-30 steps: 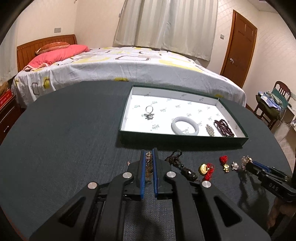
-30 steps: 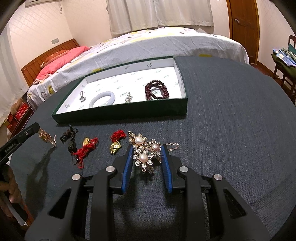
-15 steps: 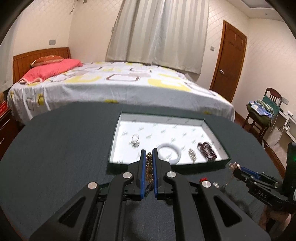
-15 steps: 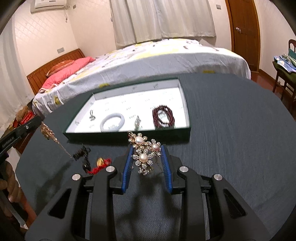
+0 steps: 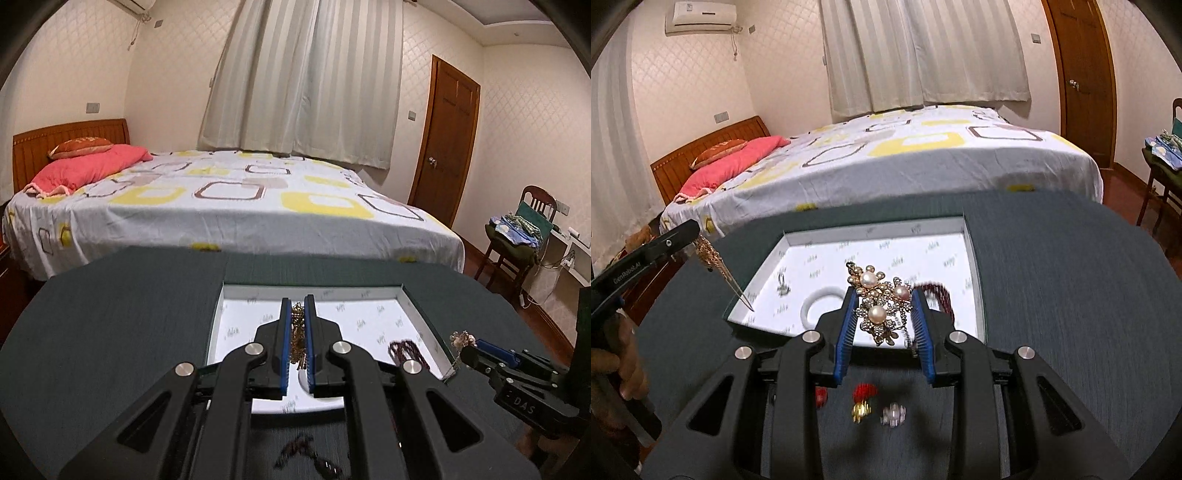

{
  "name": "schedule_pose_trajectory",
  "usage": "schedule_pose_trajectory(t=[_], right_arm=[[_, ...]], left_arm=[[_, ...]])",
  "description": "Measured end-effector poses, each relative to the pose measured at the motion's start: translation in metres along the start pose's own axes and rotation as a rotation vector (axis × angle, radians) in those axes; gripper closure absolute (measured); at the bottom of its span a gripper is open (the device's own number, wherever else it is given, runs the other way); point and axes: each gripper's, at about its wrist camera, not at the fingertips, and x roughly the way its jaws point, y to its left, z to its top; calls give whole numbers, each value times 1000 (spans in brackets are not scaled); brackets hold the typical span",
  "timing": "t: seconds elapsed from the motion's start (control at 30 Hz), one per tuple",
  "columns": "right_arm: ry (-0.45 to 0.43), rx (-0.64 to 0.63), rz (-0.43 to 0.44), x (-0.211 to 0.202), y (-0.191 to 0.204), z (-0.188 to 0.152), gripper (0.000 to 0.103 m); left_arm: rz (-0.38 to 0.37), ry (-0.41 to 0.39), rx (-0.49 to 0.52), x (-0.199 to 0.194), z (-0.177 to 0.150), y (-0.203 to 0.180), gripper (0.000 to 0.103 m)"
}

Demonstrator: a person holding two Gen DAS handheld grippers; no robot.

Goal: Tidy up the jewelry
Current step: 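Carry the gold pendant and pearl brooch into the green box and open both tools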

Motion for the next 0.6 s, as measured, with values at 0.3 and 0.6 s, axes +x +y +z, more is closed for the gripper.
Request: schedule_pose_trajectory(t=[0.3,0.6], right_arm=[[-8,-7,-7,42,-1,21,74],[106,-28,-32,99,-1,4,74]], left_arm=[[21,9,23,34,2,8,96],[73,133,11,78,-36,29,96]])
